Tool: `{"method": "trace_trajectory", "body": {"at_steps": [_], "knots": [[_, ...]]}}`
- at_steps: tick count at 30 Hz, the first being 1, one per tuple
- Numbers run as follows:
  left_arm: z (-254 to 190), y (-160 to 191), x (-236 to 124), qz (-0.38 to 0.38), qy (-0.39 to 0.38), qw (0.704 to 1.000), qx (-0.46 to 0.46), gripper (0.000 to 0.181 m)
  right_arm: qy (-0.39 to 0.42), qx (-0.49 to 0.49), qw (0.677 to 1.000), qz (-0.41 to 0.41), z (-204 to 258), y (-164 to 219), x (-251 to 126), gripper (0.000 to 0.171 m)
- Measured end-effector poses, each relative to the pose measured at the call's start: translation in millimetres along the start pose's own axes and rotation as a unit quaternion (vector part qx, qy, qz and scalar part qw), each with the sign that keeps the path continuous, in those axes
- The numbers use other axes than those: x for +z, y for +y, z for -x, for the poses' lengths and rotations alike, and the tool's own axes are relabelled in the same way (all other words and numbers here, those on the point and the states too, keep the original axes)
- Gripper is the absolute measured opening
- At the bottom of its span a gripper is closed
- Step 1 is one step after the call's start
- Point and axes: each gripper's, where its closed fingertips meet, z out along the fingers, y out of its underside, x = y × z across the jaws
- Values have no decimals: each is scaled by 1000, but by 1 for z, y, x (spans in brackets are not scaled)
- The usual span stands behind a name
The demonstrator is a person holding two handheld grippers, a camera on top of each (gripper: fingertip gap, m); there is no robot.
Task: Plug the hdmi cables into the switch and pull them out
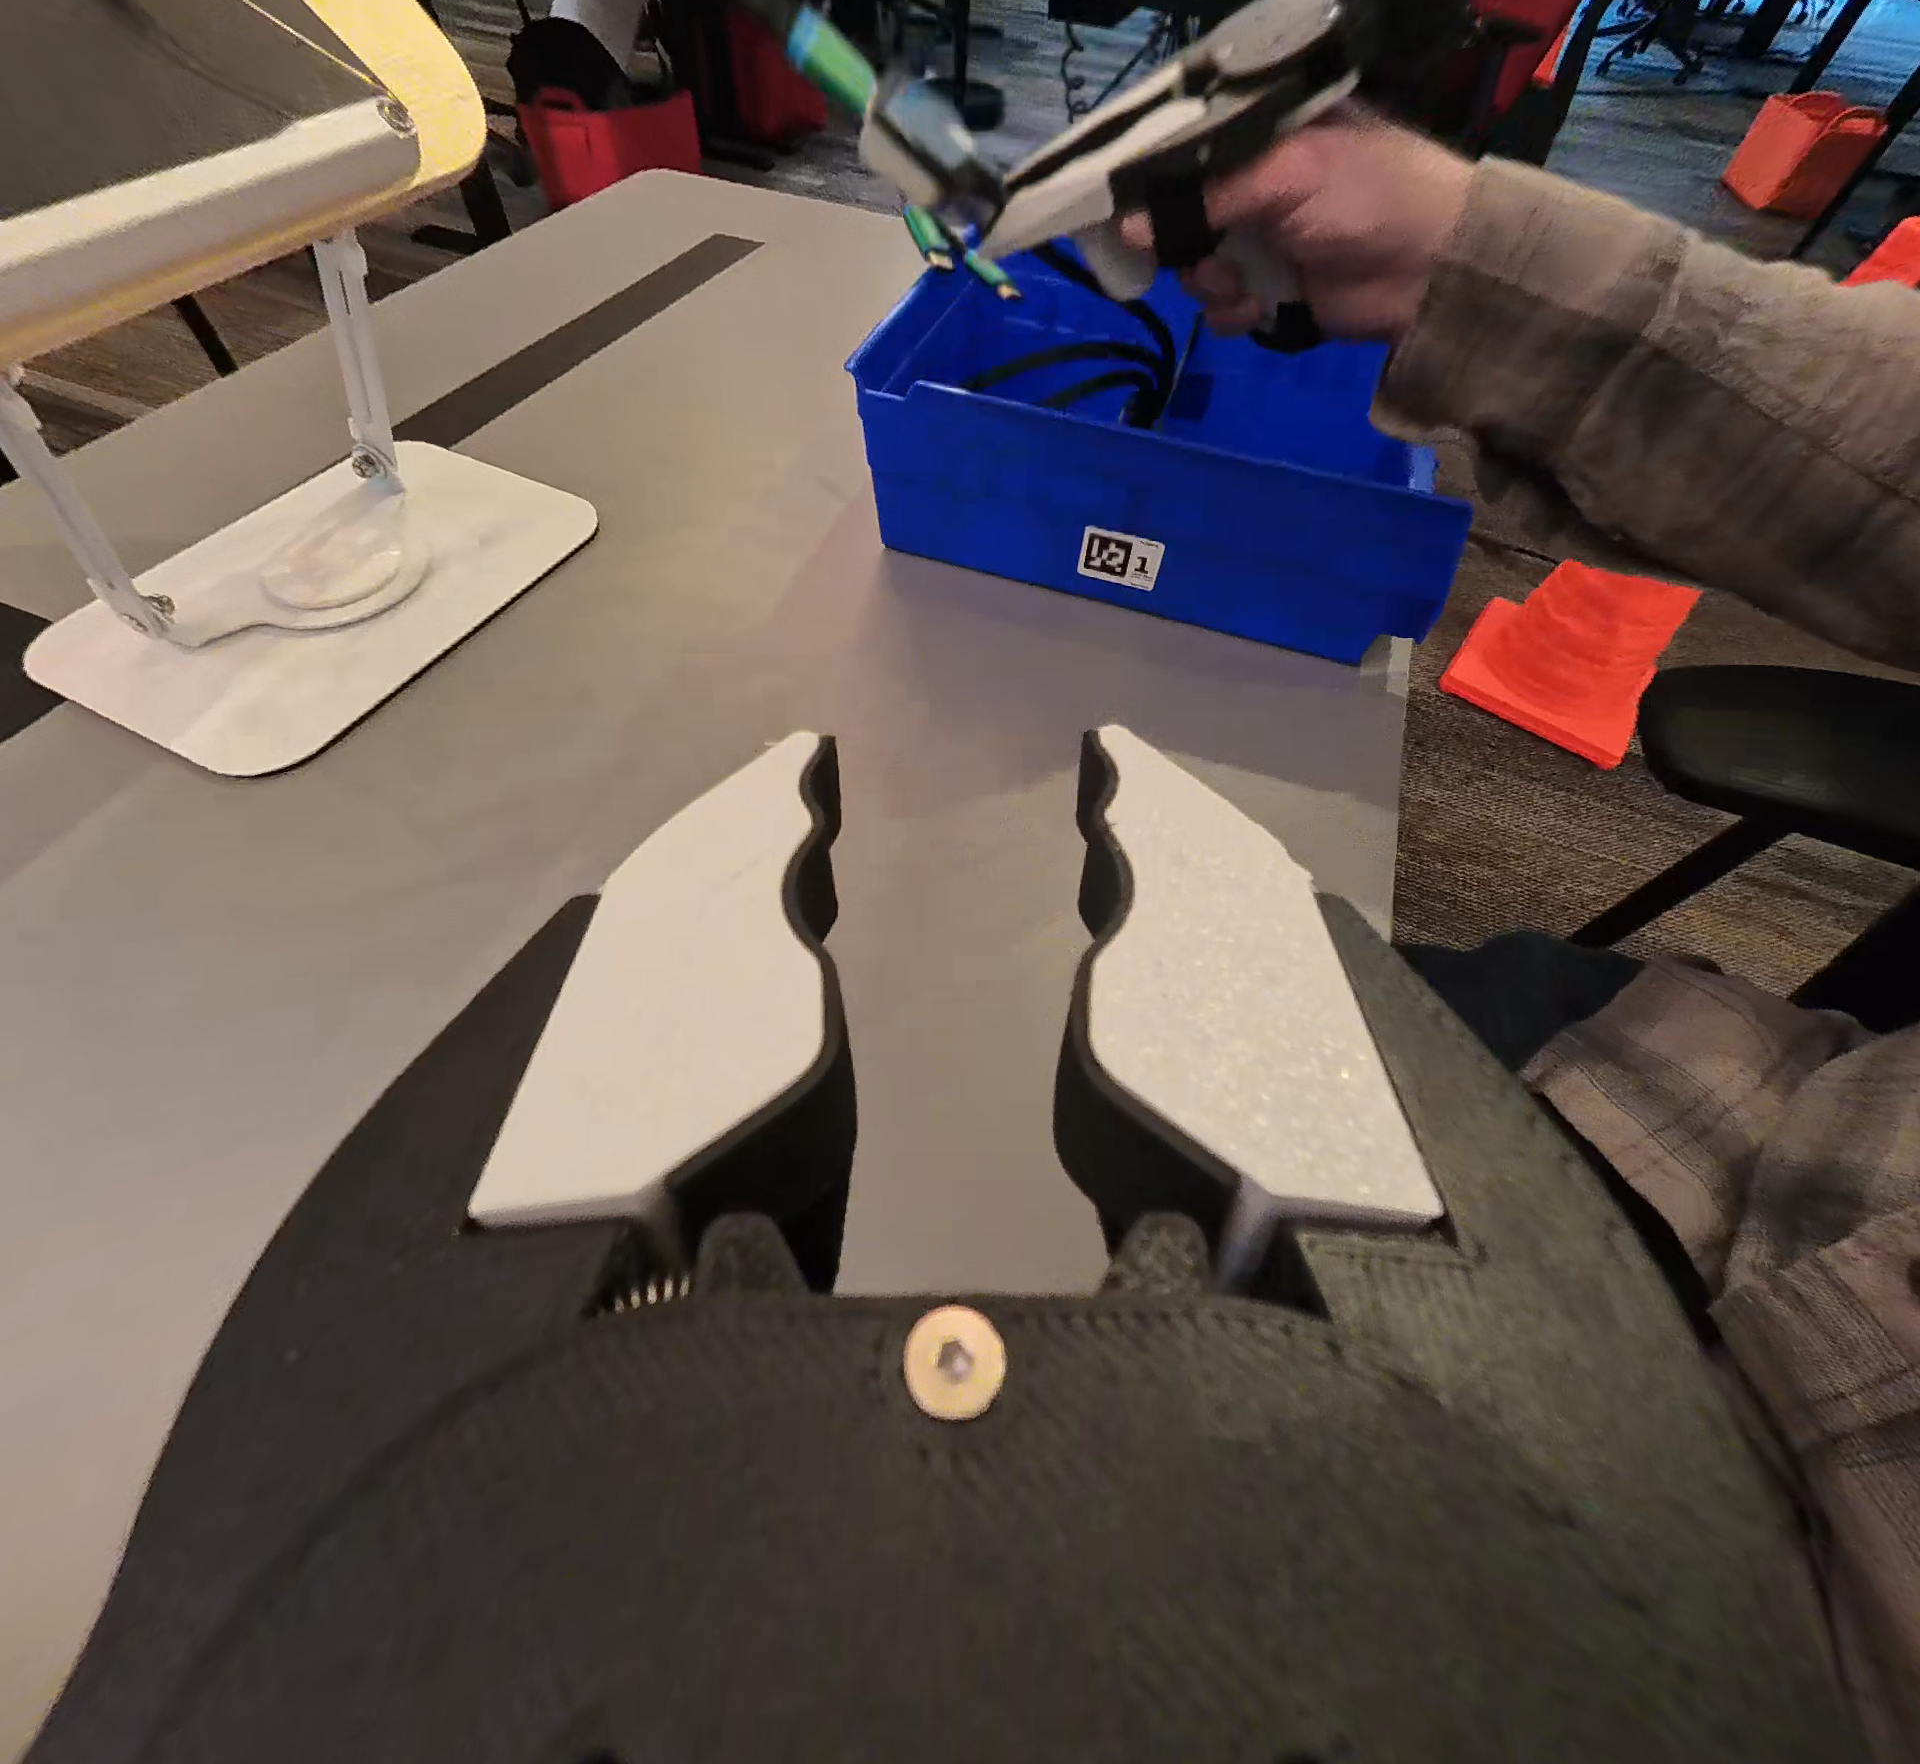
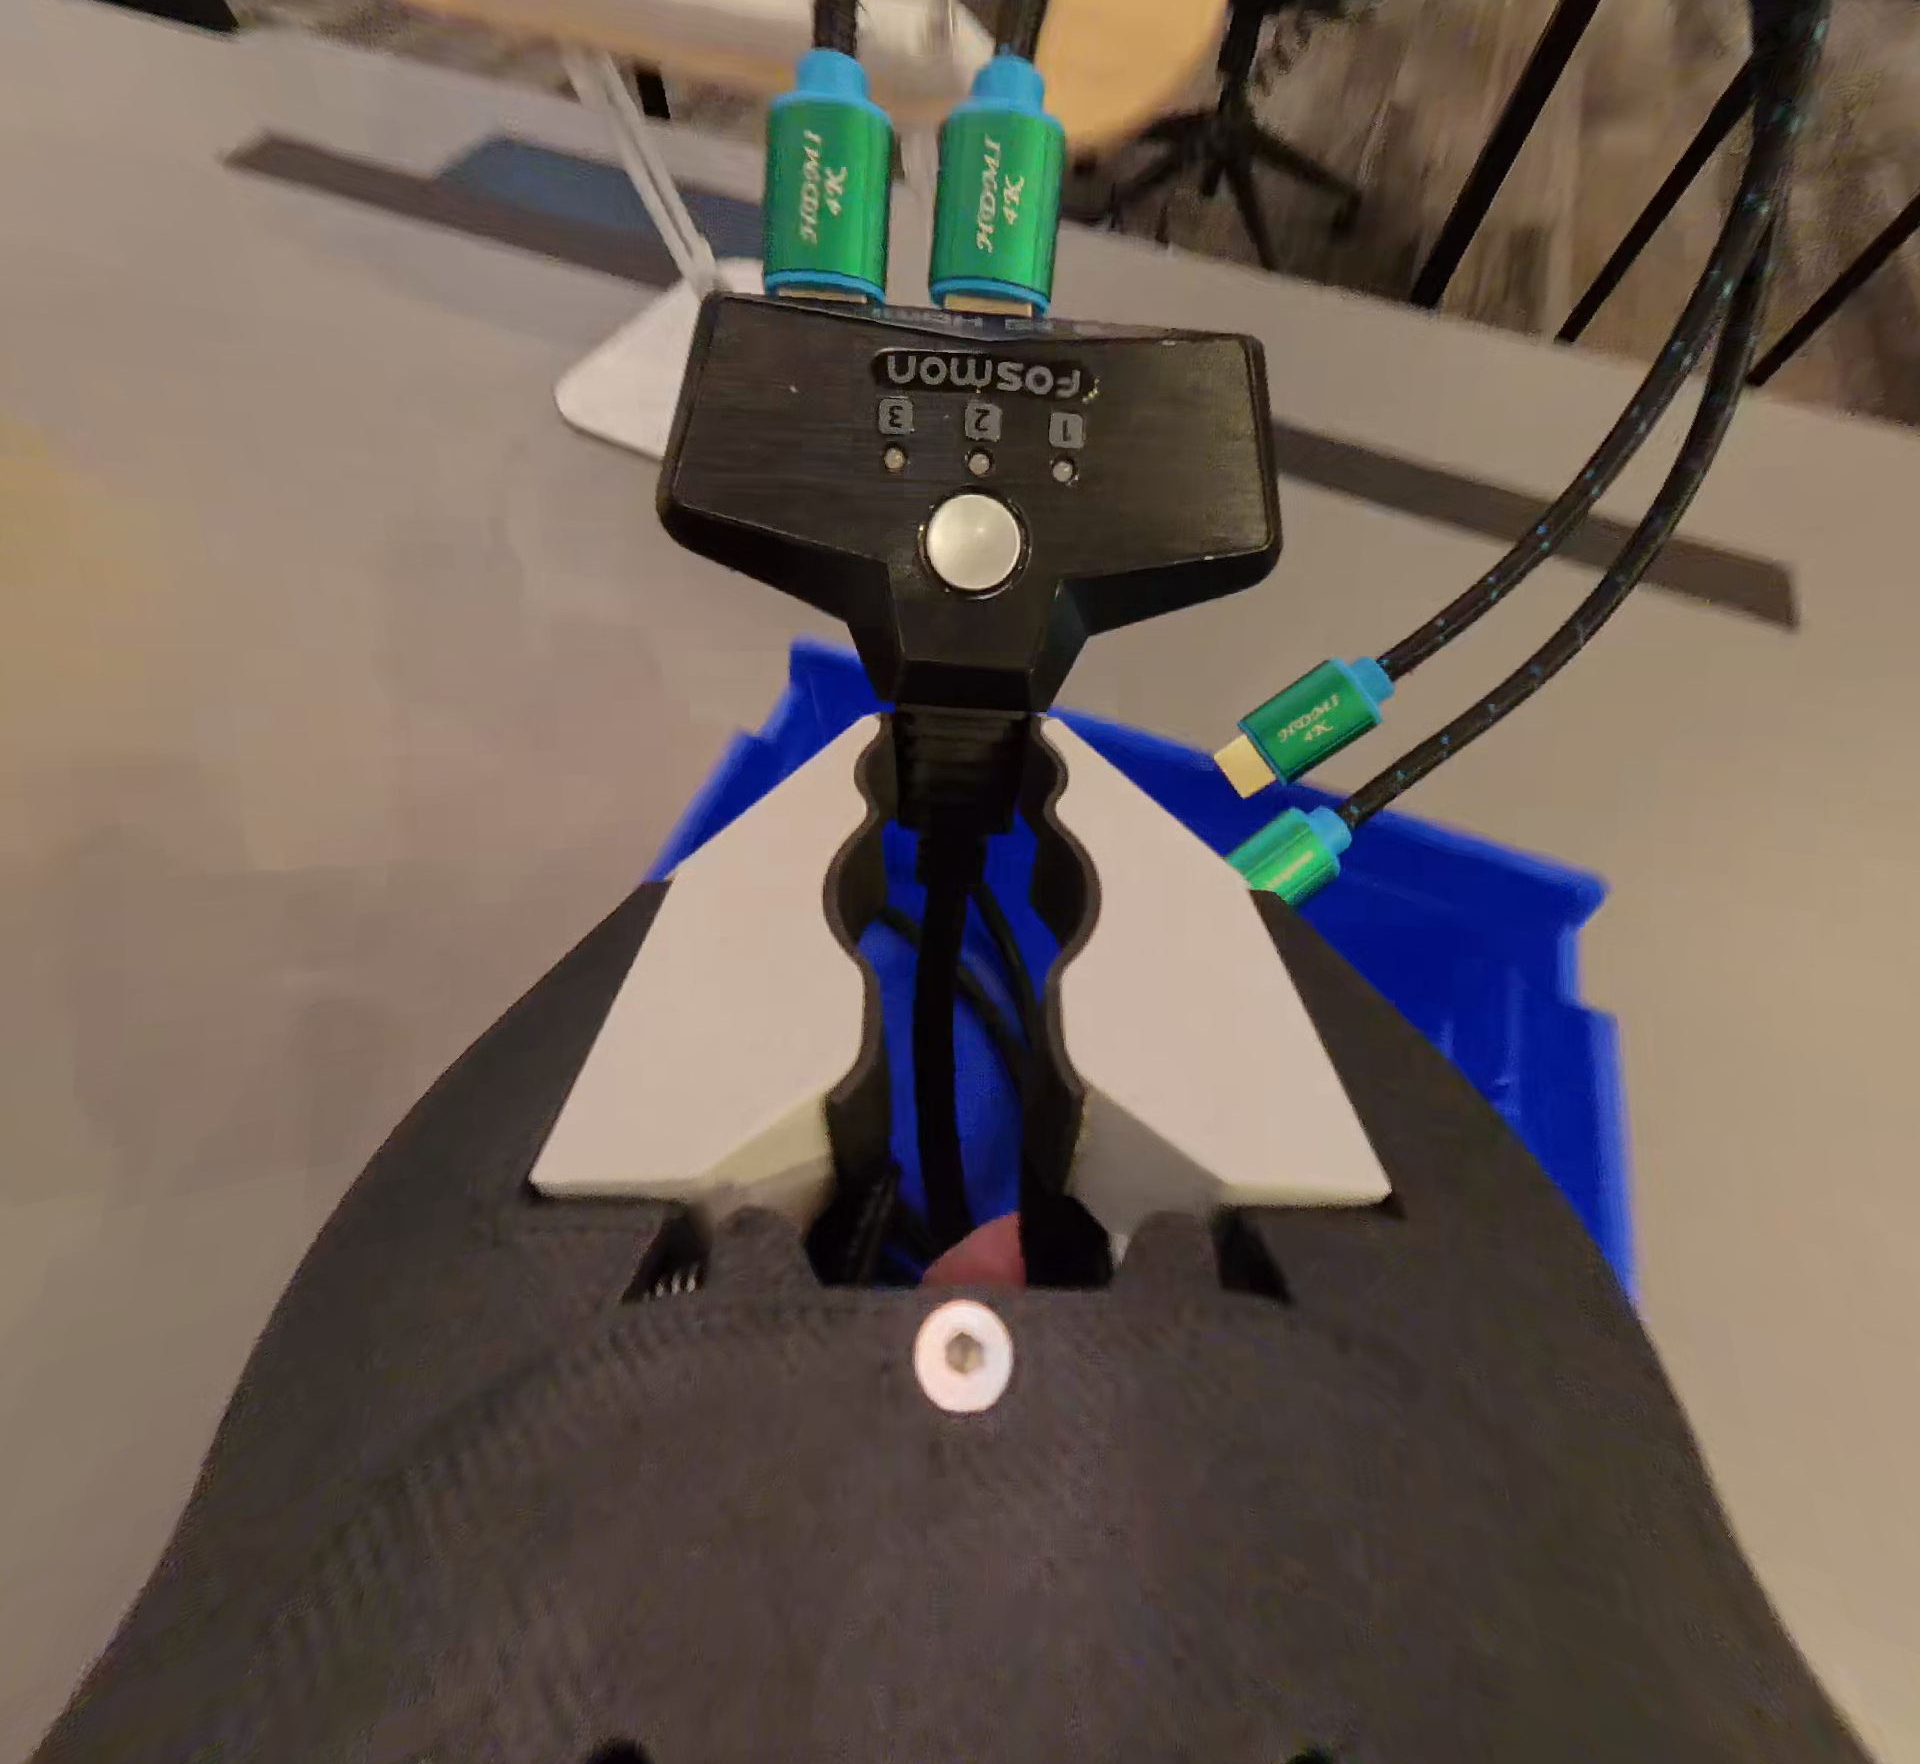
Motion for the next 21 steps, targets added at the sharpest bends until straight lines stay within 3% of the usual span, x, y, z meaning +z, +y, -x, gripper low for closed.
{"method": "trace_trajectory", "body": {"at_steps": [4, 10, 21], "knots": [[-1, 6, 5, 10, 1, 1000, -2, 43, 1, -4, 996, 87, -2, 45, 19, 22], [-5, 11, 10, 18, 8, 1000, -3, 43, -5, -49, 985, 165, -2, 54, 17, 23], [-7, 17, 11, 28, 11, 1000, 4, 43, 38, -170, 962, 212, -9, 50, -7, 22]]}}
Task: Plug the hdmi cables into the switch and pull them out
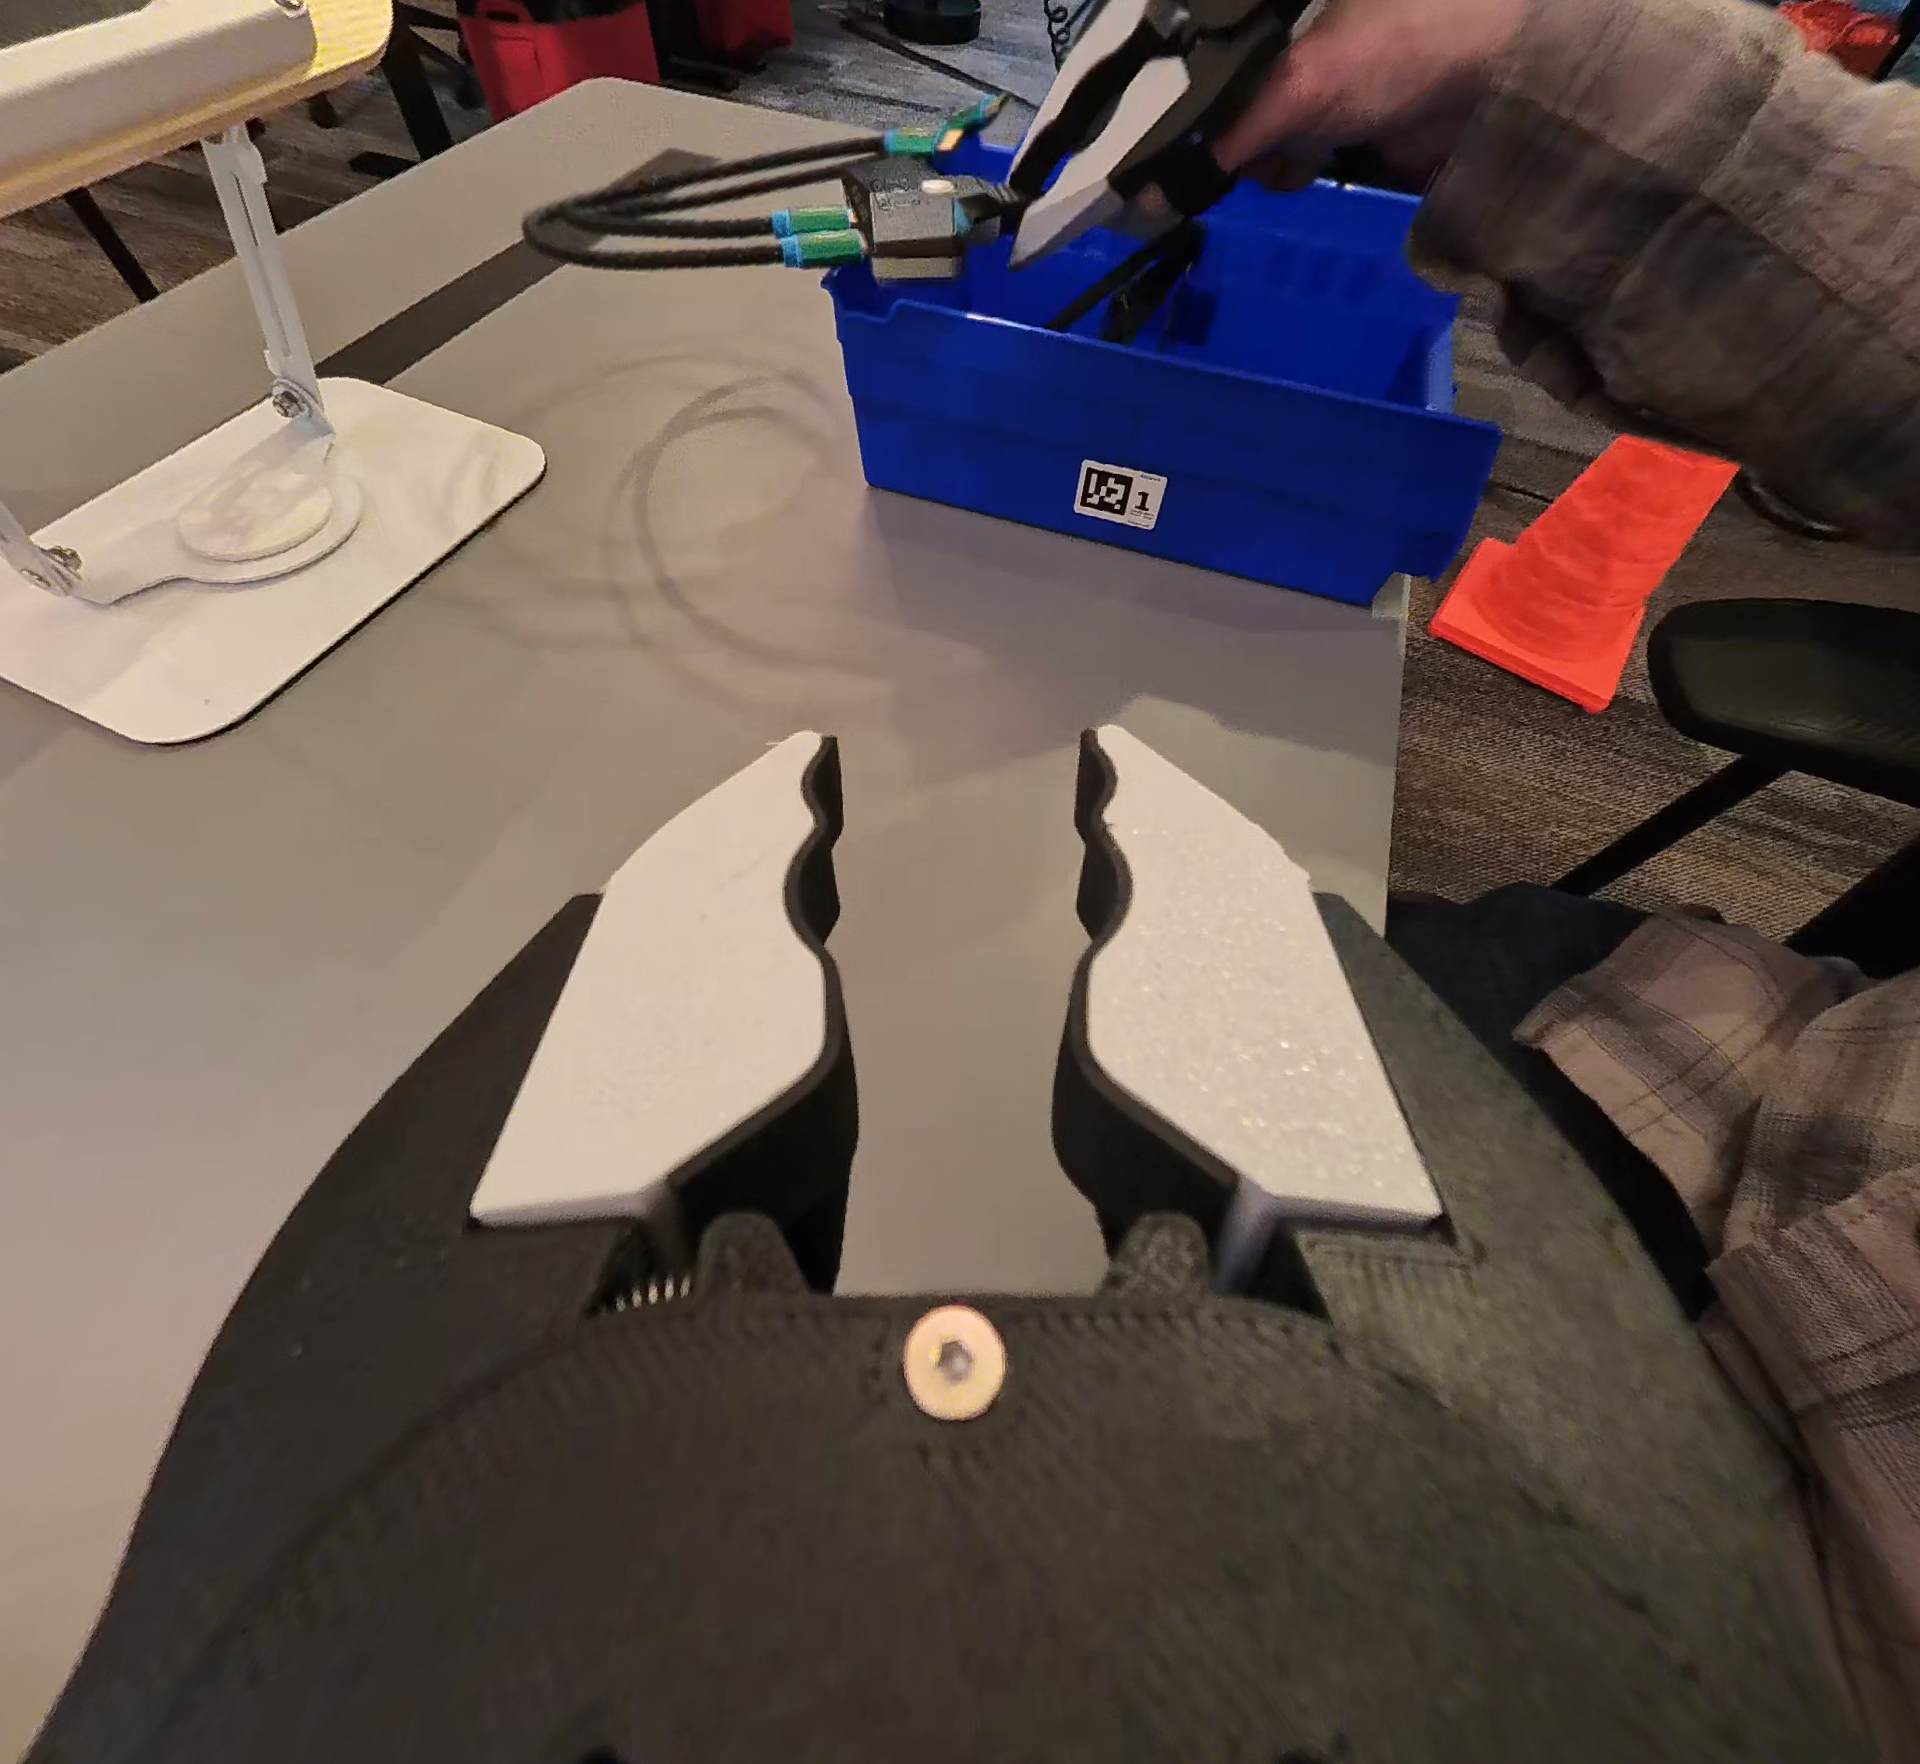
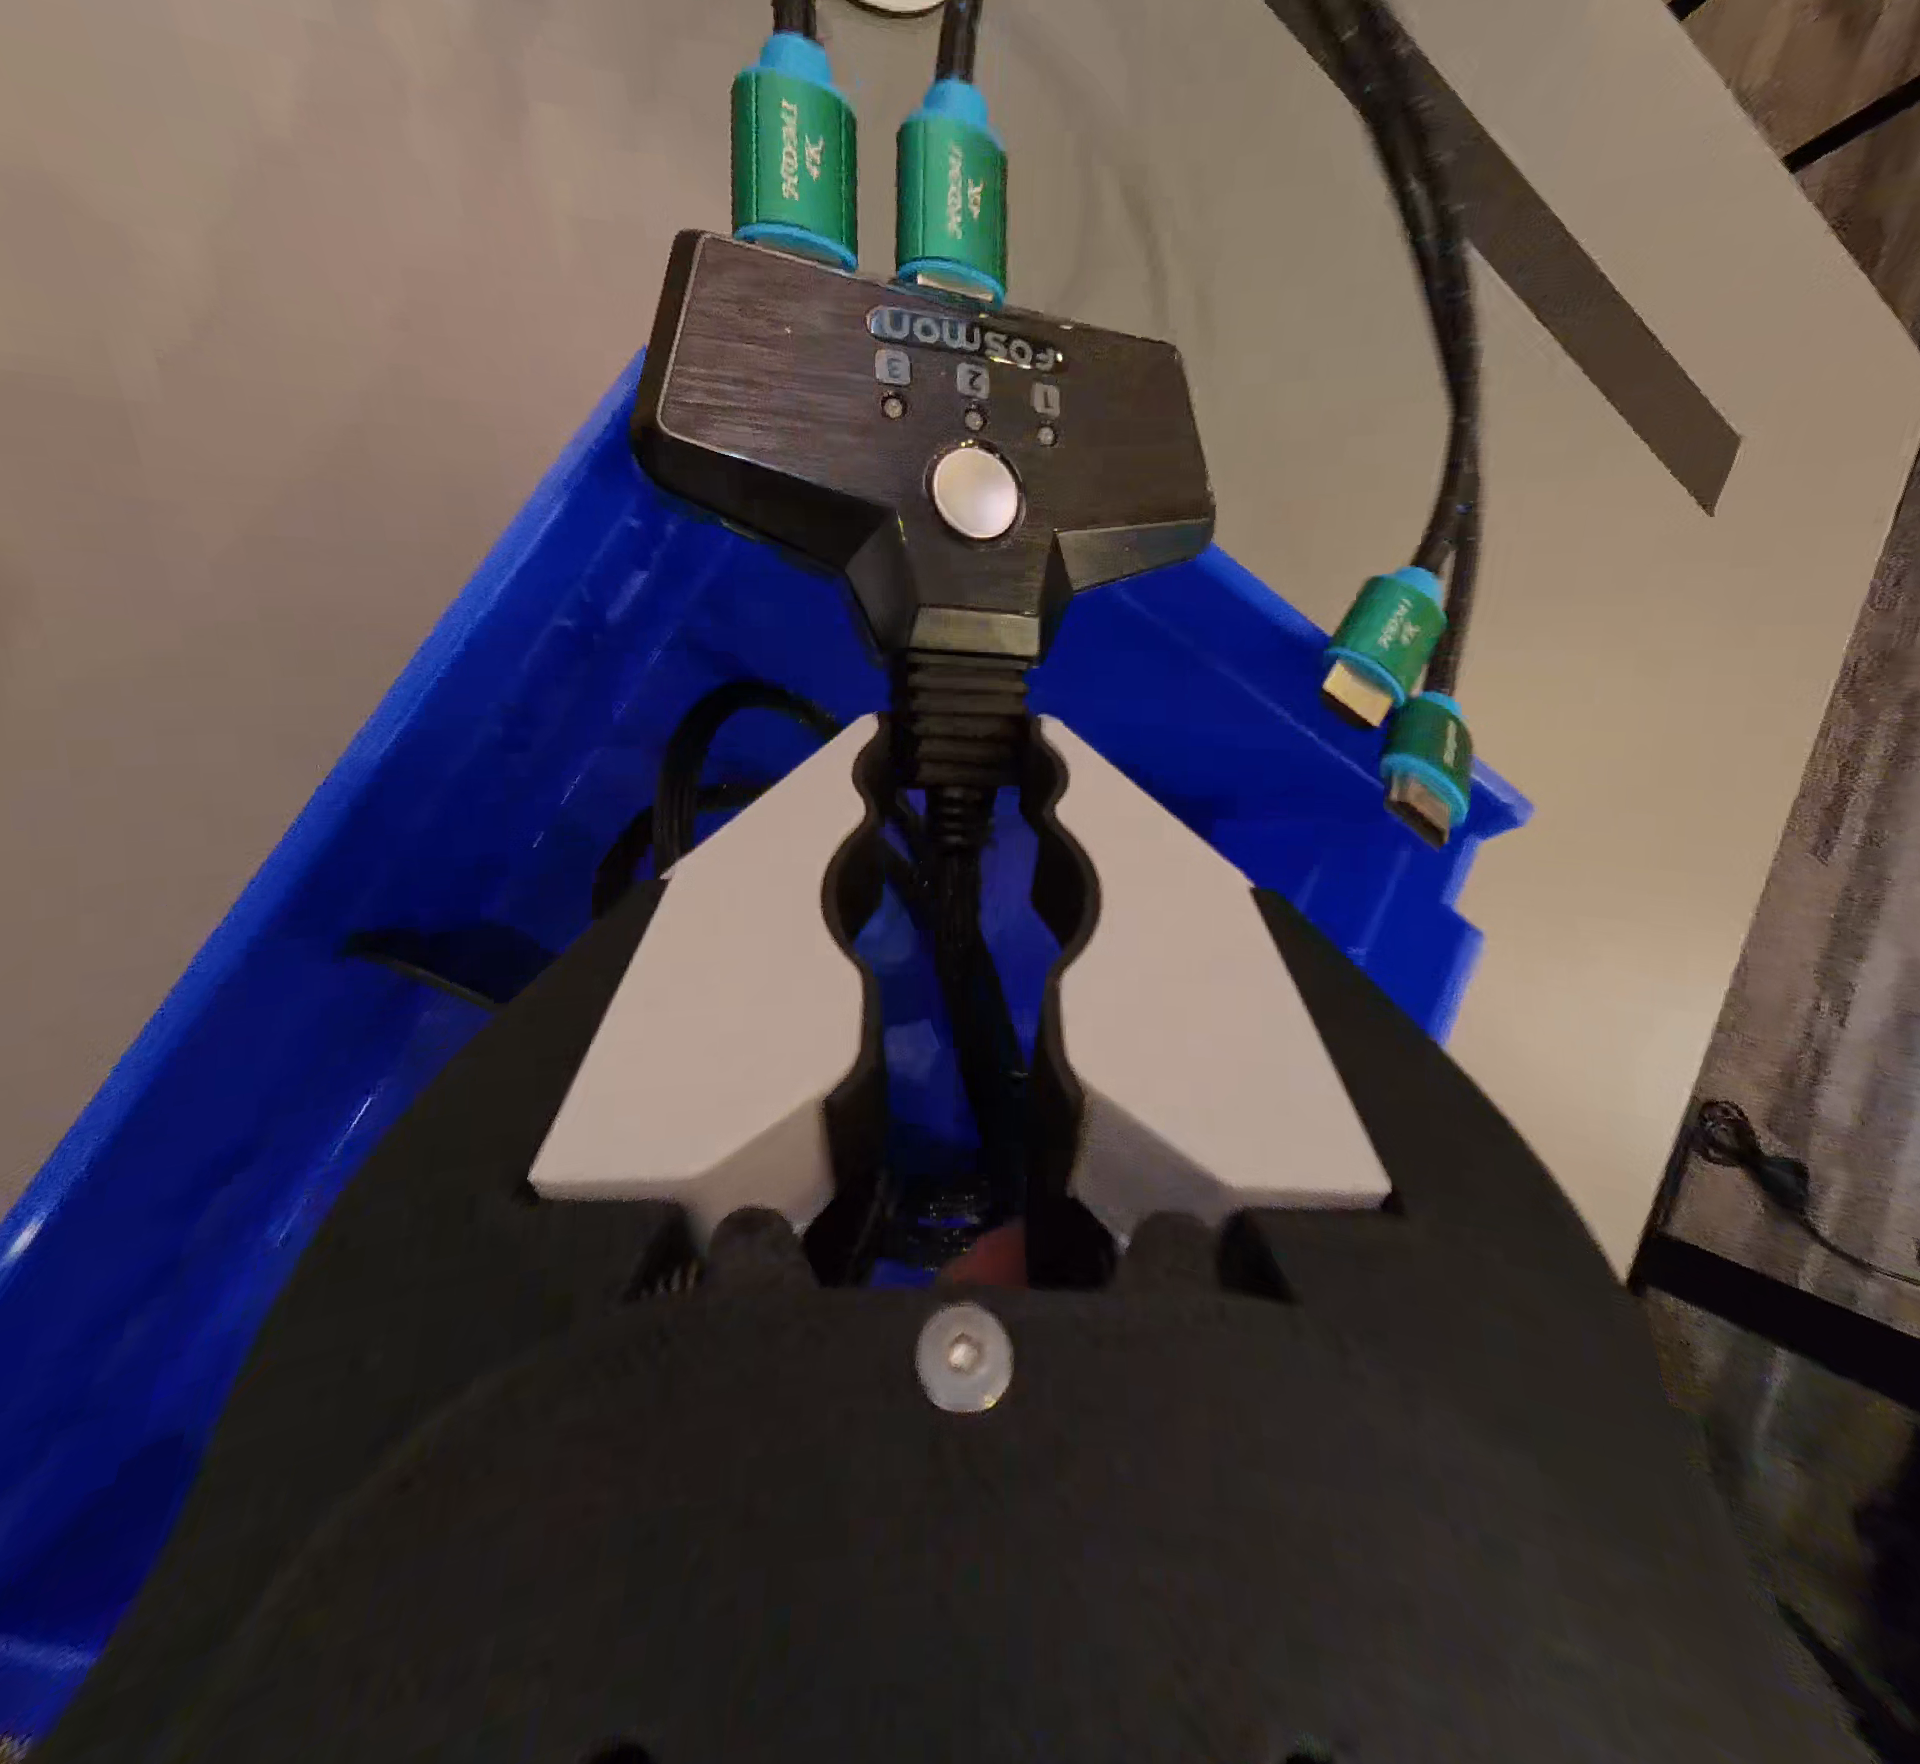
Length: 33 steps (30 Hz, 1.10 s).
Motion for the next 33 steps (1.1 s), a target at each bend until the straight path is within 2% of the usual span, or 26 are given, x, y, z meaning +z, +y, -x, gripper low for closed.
{"method": "trace_trajectory", "body": {"at_steps": [5, 11, 16, 25, 29, 33], "knots": [[-1, 0, 1, 1, 1, 1000, 1, 42, -14, -53, 998, 44, 2, 9, 2, 22], [-3, 5, 5, 10, 4, 1000, 4, 42, -35, -46, 996, 61, 5, 19, 13, 22], [-7, 7, 8, 18, 8, 1000, 9, 42, -41, -63, 989, 130, 7, 34, 27, 21], [-10, 11, 10, 27, 9, 999, 18, 42, -79, -94, 953, 277, 19, 64, 63, 20], [-11, 9, 8, 25, 11, 999, 19, 42, -114, -47, 953, 275, 24, 57, 73, 20], [-11, 5, 2, 22, 6, 999, 29, 42, -99, -37, 965, 239, 22, 44, 69, 21]]}}
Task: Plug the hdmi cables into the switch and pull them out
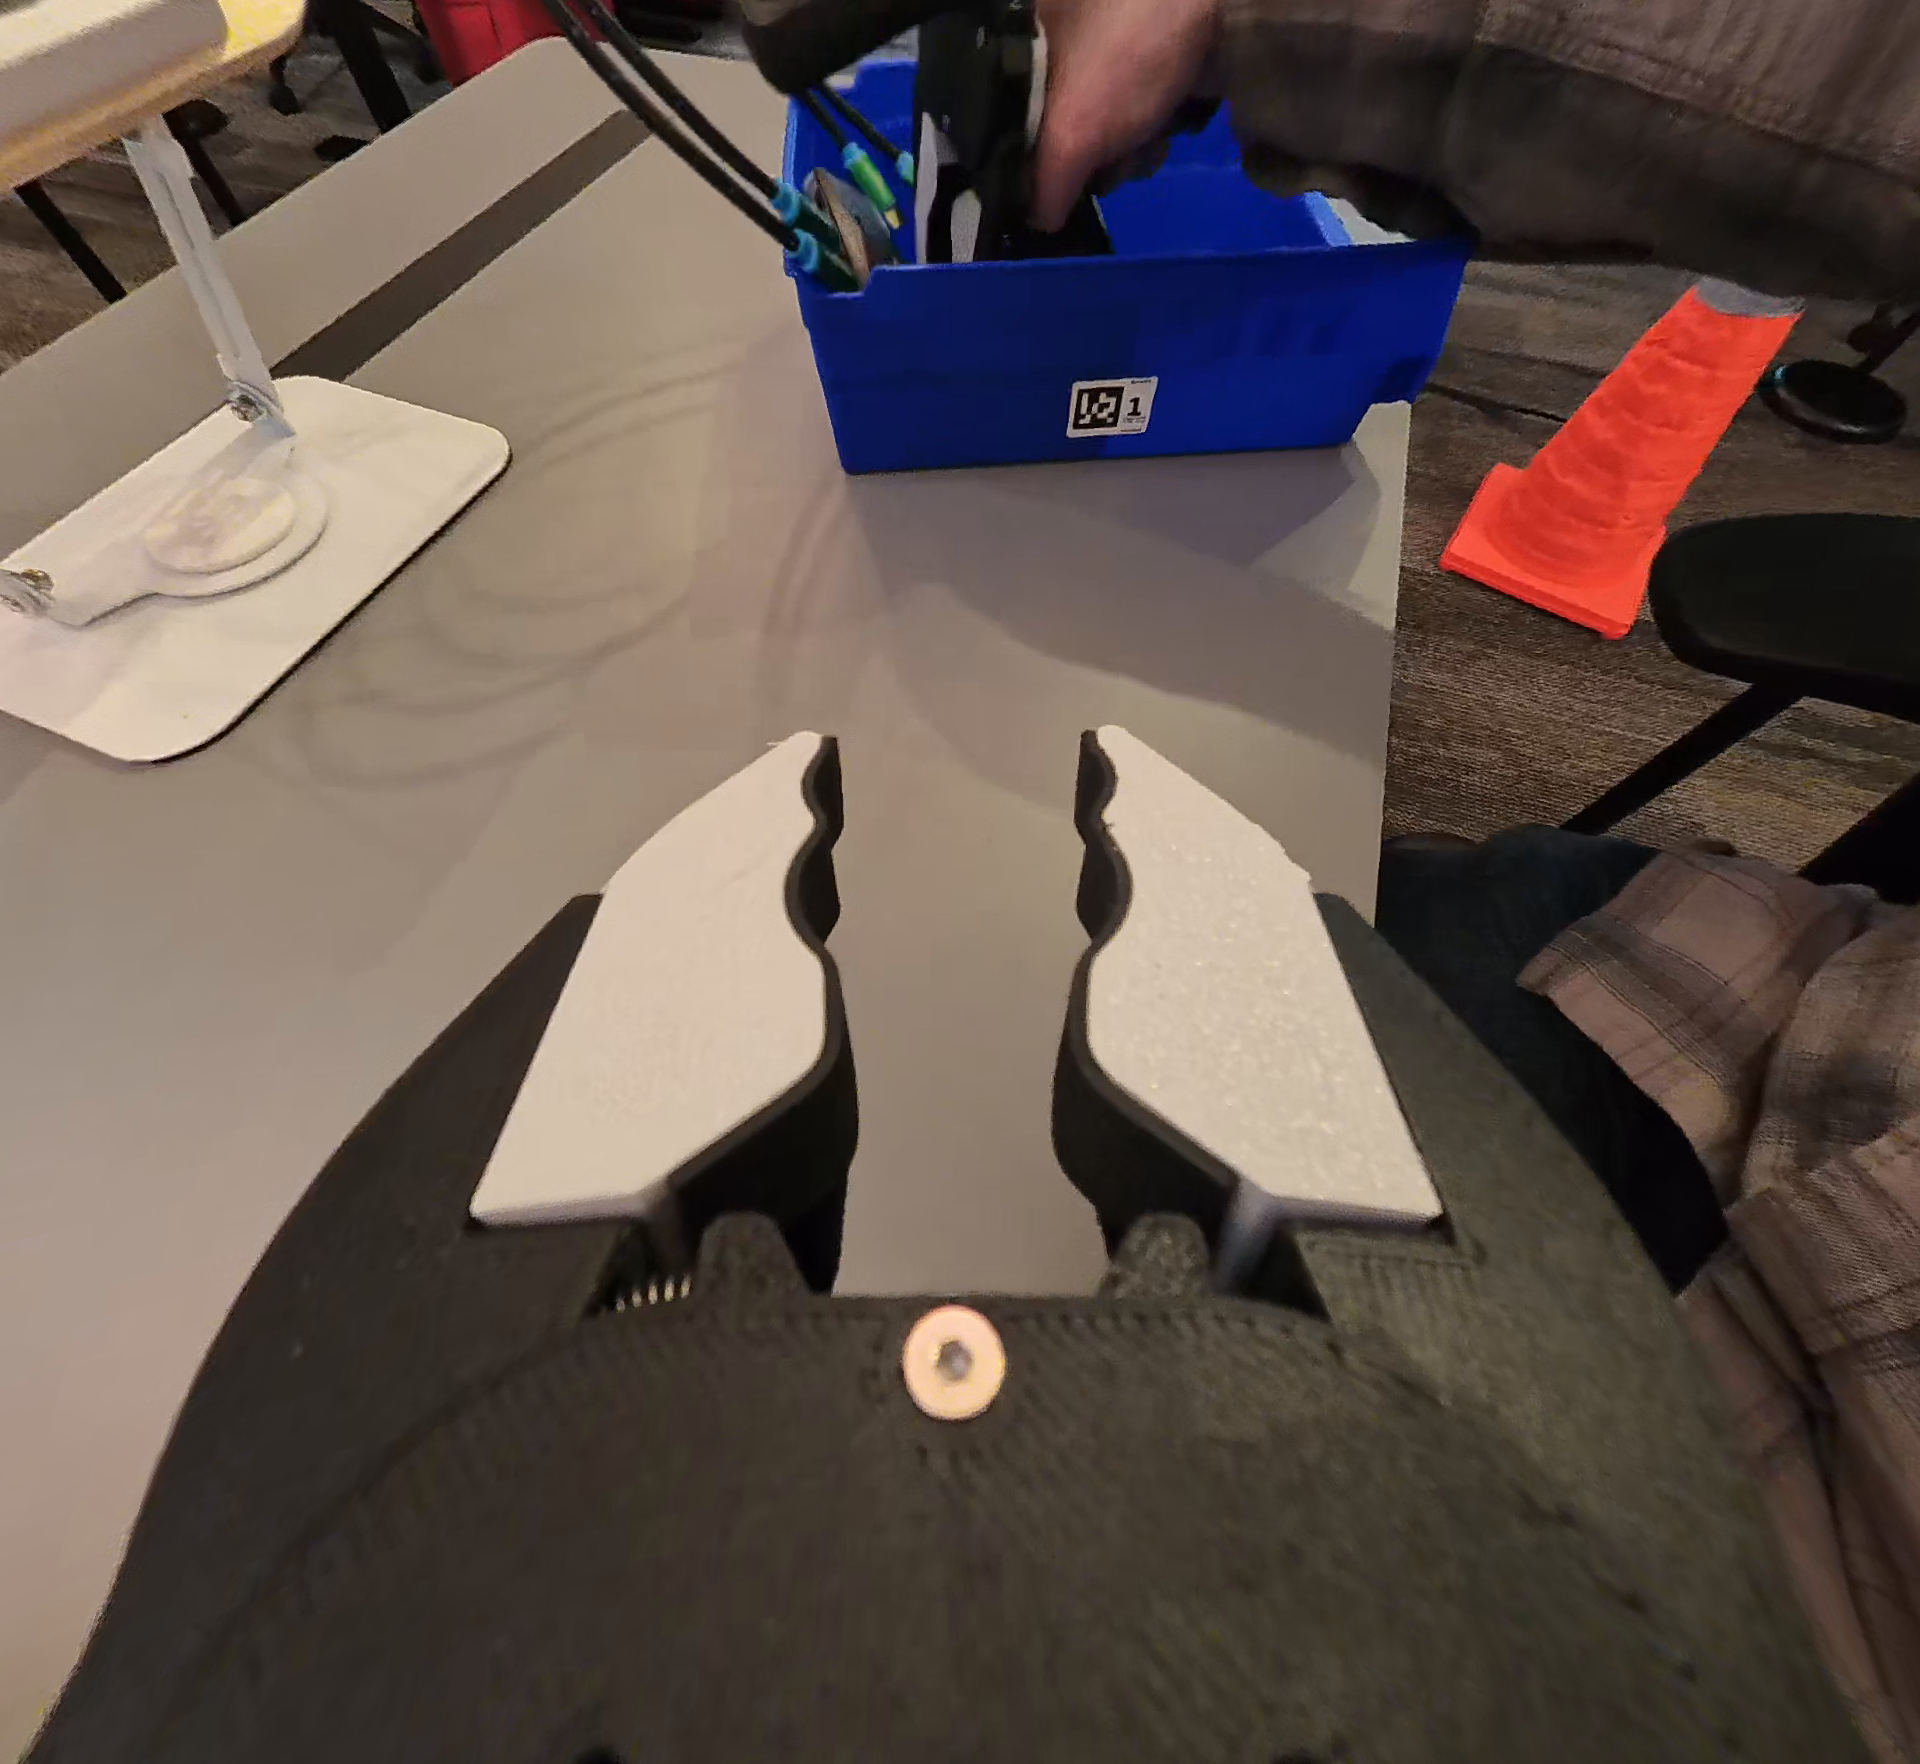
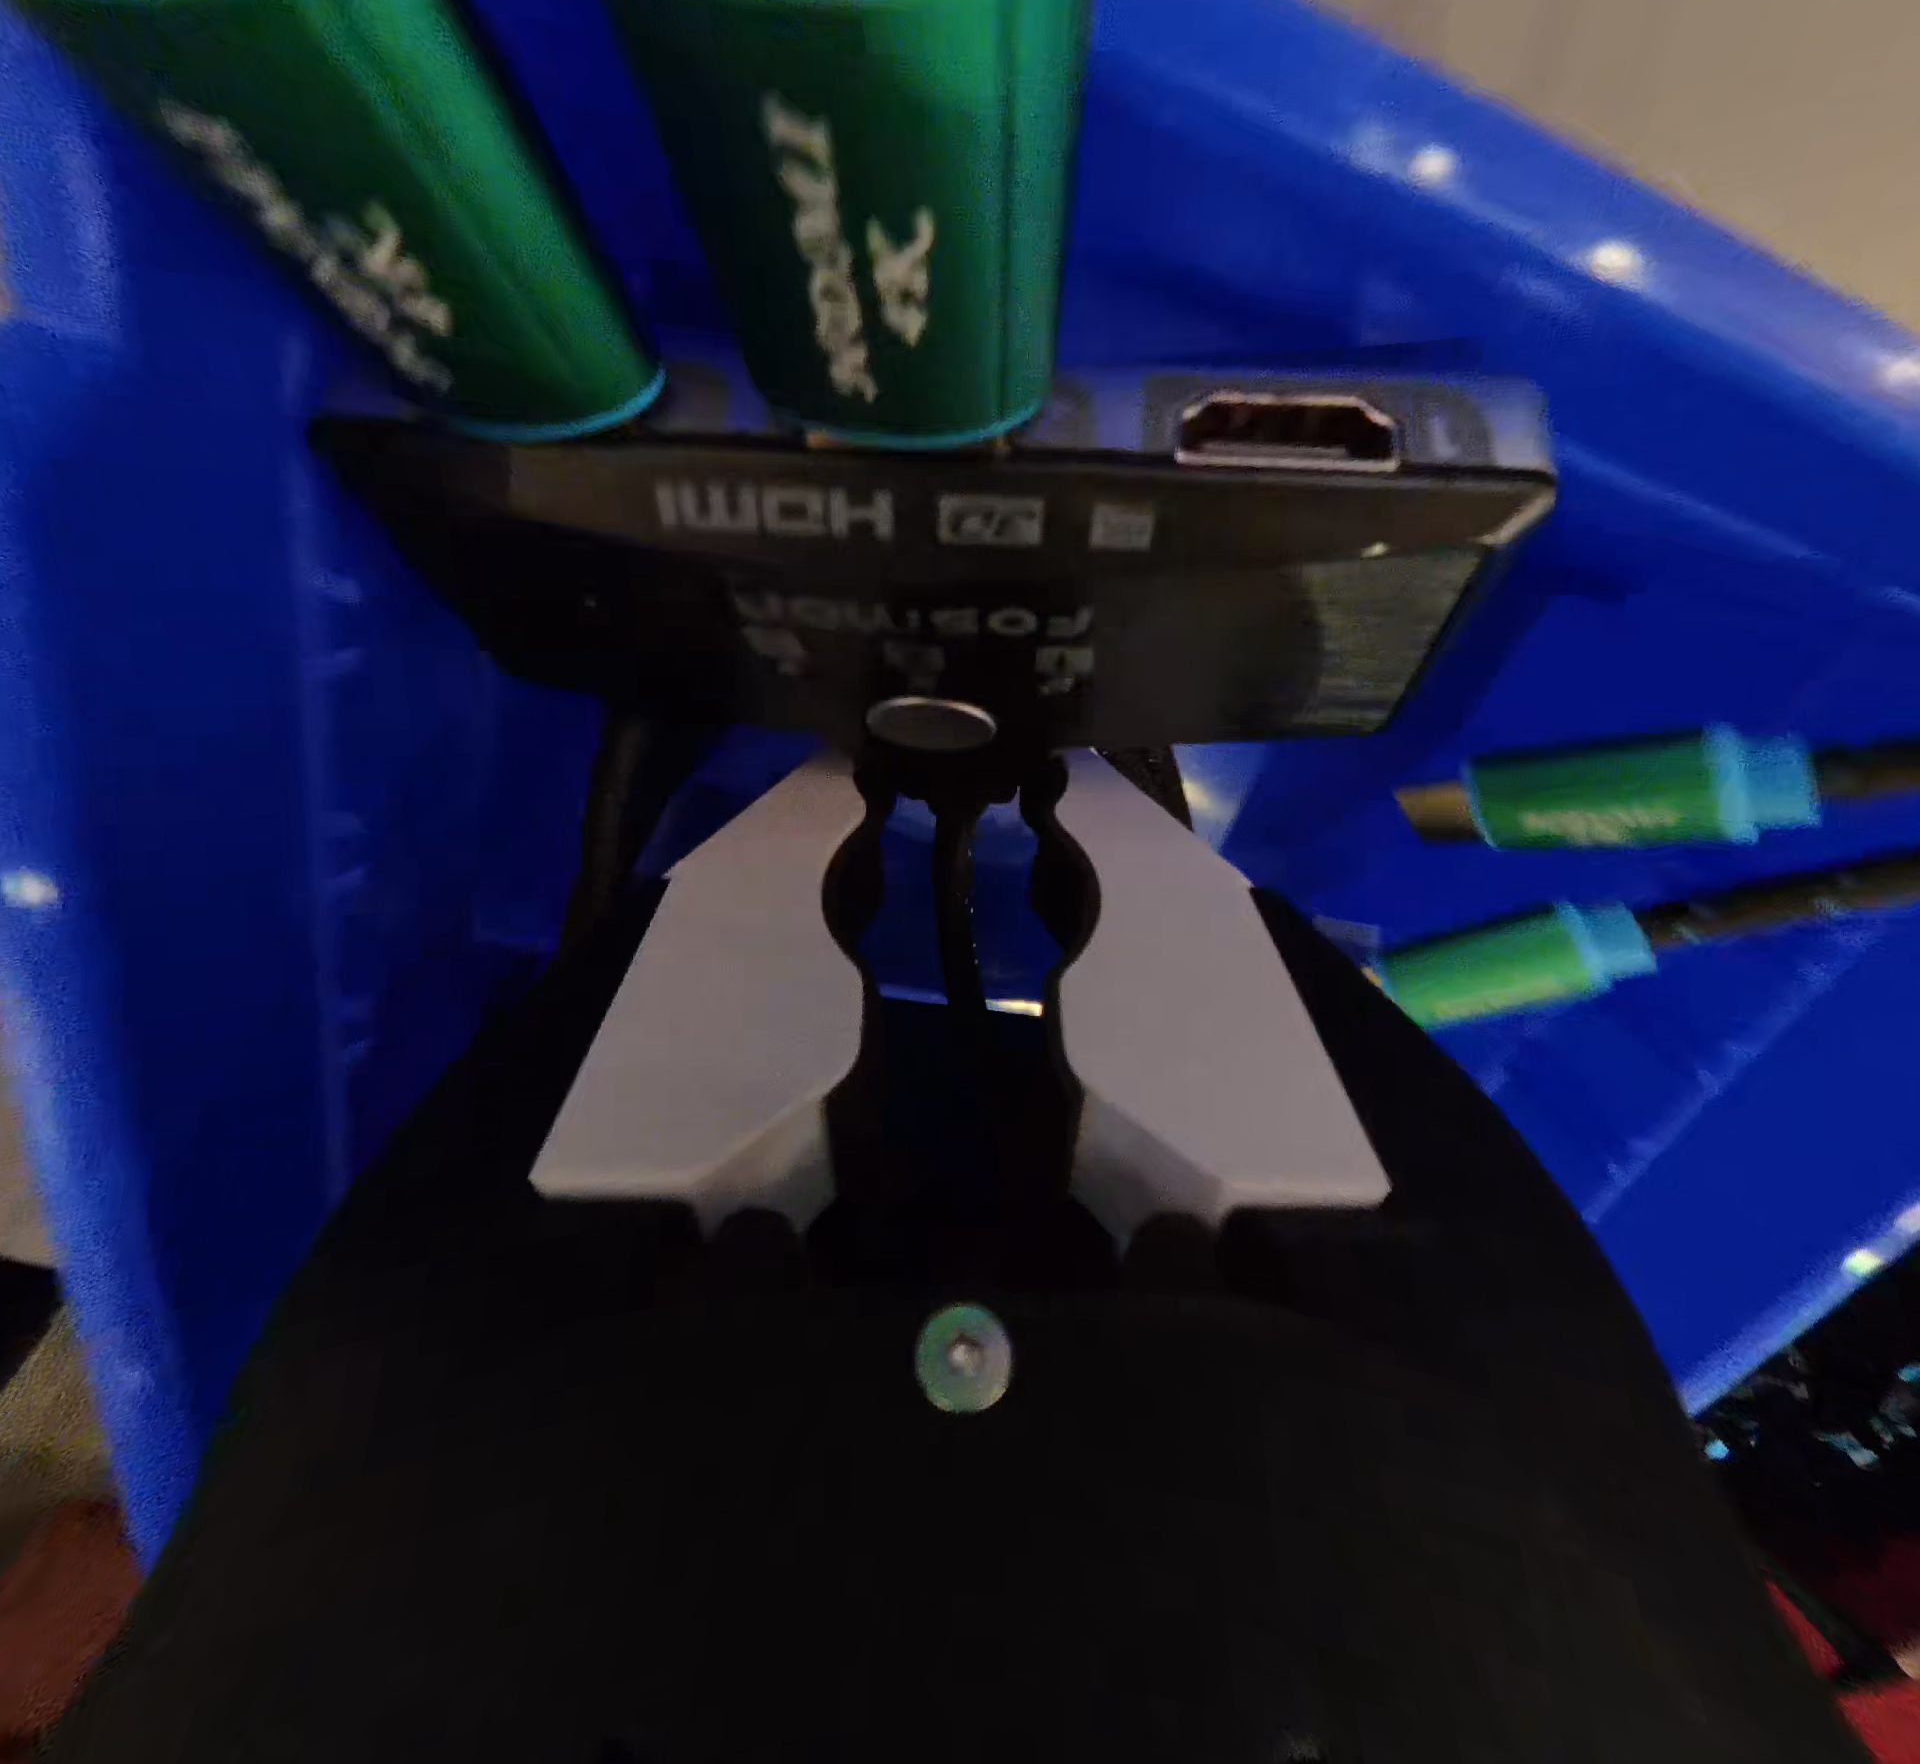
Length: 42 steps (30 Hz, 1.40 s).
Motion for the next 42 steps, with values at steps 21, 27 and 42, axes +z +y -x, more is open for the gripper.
{"method": "trace_trajectory", "body": {"at_steps": [21, 27, 42], "knots": [[-7, 6, -9, 13, -13, 1000, 12, 44, 165, -150, 973, -53, -25, 12, -55, 43], [-10, 7, -9, 20, -14, 999, 23, 44, 175, -160, 969, -62, -27, 10, -85, 50], [-15, 10, -18, 23, -23, 999, 23, 45, -10, -209, 941, -264, 120, -15, -165, 46]]}}
